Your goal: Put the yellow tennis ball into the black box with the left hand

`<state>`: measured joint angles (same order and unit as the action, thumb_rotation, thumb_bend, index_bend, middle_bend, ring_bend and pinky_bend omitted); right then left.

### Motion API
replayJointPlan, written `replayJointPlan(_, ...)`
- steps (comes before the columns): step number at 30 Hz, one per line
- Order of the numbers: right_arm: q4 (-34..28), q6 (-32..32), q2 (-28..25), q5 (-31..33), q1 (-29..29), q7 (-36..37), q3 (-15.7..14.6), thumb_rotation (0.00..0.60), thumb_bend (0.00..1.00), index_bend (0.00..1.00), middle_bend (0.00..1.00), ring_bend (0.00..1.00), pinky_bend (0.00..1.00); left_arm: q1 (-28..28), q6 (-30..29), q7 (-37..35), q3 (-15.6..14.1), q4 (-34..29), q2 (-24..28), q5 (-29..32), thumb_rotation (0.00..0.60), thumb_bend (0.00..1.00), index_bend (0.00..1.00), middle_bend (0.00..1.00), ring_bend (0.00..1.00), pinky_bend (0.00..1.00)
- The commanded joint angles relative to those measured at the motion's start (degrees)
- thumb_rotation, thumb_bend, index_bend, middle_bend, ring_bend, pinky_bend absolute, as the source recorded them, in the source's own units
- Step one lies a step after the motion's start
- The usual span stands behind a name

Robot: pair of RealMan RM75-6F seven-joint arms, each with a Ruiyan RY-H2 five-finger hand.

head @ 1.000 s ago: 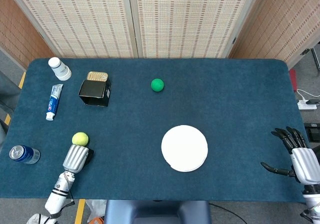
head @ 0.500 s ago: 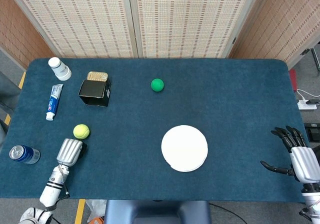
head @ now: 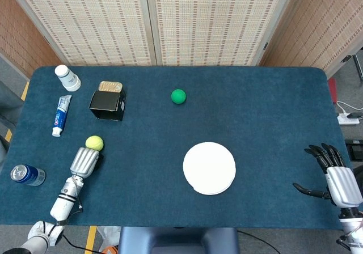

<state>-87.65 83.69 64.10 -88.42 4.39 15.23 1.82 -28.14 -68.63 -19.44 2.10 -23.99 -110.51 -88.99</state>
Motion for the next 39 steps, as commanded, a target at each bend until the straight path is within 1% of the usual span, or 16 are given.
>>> replayJointPlan(1,-0.1,-0.4,0.0,0.3,0.2,-0.2,0.1,0.600,0.00,0.21,0.12,0.00,0.00,-2.1,-0.9,-1.9,1.1,0.4,-0.4,0.2,0.600,0.70,1.00,1.00,1.00,1.00)
replayJointPlan(4,-0.2,-0.4,-0.1,0.2,0.2,-0.1,0.0,0.600,0.00,0.21,0.12,0.00,0.00,-4.2,-1.1,-4.3,2.2,0.7,-0.7,0.6,0.600,0.70,1.00,1.00,0.99,1.00)
replayJointPlan(5,-0.2,-0.4,-0.2,0.1,0.2,0.1,0.0,0.600,0.00,0.21,0.12,0.00,0.00,-4.8,-0.4,-4.9,2.0,0.9,-0.5,0.5,0.596,0.67,0.98,0.98,0.93,0.97)
replayJointPlan(6,-0.1,-0.4,-0.2,0.1,0.2,0.3,0.0,0.600,0.00,0.21,0.12,0.00,0.00,-5.6,2.1,-6.0,1.0,0.8,0.0,-0.1,0.572,0.63,0.93,0.91,0.82,0.88)
replayJointPlan(7,-0.1,-0.3,-0.2,0.1,0.1,0.3,0.0,0.600,0.00,0.21,0.12,0.00,0.00,-6.4,5.3,-6.7,-0.1,0.6,0.8,-0.7,0.493,0.55,0.78,0.68,0.54,0.61)
replayJointPlan(8,-0.1,-0.3,-0.1,0.1,0.1,0.3,0.0,0.600,0.00,0.21,0.12,0.00,0.00,-7.3,8.4,-7.0,-0.7,0.1,1.7,-0.9,0.393,0.46,0.55,0.38,0.26,0.31)
replayJointPlan(9,0.0,-0.1,-0.1,0.0,0.1,0.4,0.0,0.600,0.00,0.21,0.12,0.00,0.00,-8.2,10.5,-7.8,-0.9,-1.0,2.6,-0.8,0.324,0.41,0.40,0.20,0.11,0.14)
replayJointPlan(10,0.0,-0.1,-0.1,-0.1,0.1,0.4,-0.1,0.600,0.00,0.21,0.12,0.00,0.00,-8.7,10.6,-7.7,-0.6,-1.2,2.7,-0.6,0.247,0.36,0.22,0.04,0.00,0.01)
replayJointPlan(11,0.0,-0.1,-0.2,-0.2,0.1,0.6,-0.1,0.600,0.00,0.21,0.12,0.00,0.00,-9.0,10.0,-7.1,0.0,-0.8,2.4,-0.1,0.201,0.34,0.14,0.00,0.00,0.00)
replayJointPlan(13,0.1,-0.2,-0.2,-0.3,0.1,0.7,-0.2,0.600,0.00,0.21,0.12,0.00,0.00,-9.2,8.9,-6.6,0.7,0.2,1.8,0.4,0.132,0.32,0.10,0.00,0.00,0.00)
replayJointPlan(14,0.1,-0.3,-0.2,-0.2,0.2,0.7,-0.2,0.600,0.00,0.21,0.12,0.00,0.00,-9.2,8.0,-6.4,0.9,0.9,1.4,0.5,0.109,0.31,0.09,0.00,0.00,0.00)
replayJointPlan(18,0.2,-0.6,-0.3,-0.1,0.3,0.8,-0.1,0.600,0.00,0.21,0.12,0.00,0.00,-9.0,5.4,-7.7,1.3,3.4,0.5,0.8,0.102,0.32,0.05,0.00,0.00,0.00)
replayJointPlan(25,0.0,-0.5,-0.3,-0.4,0.3,0.4,-0.3,0.600,0.00,0.21,0.12,0.00,0.00,-8.8,7.1,-8.7,0.5,5.3,0.1,1.0,0.097,0.32,0.03,0.00,0.00,0.00)
replayJointPlan(31,-0.1,-0.5,-0.3,-0.2,0.3,0.4,-0.2,0.600,0.00,0.21,0.12,0.00,0.00,-8.8,8.9,-8.8,-0.3,5.0,0.4,0.8,0.102,0.31,0.02,0.00,0.00,0.00)
replayJointPlan(37,0.1,0.0,-0.3,-0.2,0.1,0.7,-0.1,0.600,0.00,0.21,0.12,0.00,0.00,-9.1,9.8,-8.4,-0.6,2.8,1.5,1.0,0.096,0.31,0.01,0.00,0.00,0.00)
replayJointPlan(39,0.1,0.1,-0.3,-0.3,0.1,0.9,-0.2,0.600,0.00,0.21,0.12,0.00,0.00,-9.1,9.8,-8.0,-0.6,2.2,1.7,1.0,0.103,0.31,0.01,0.00,0.00,0.00)
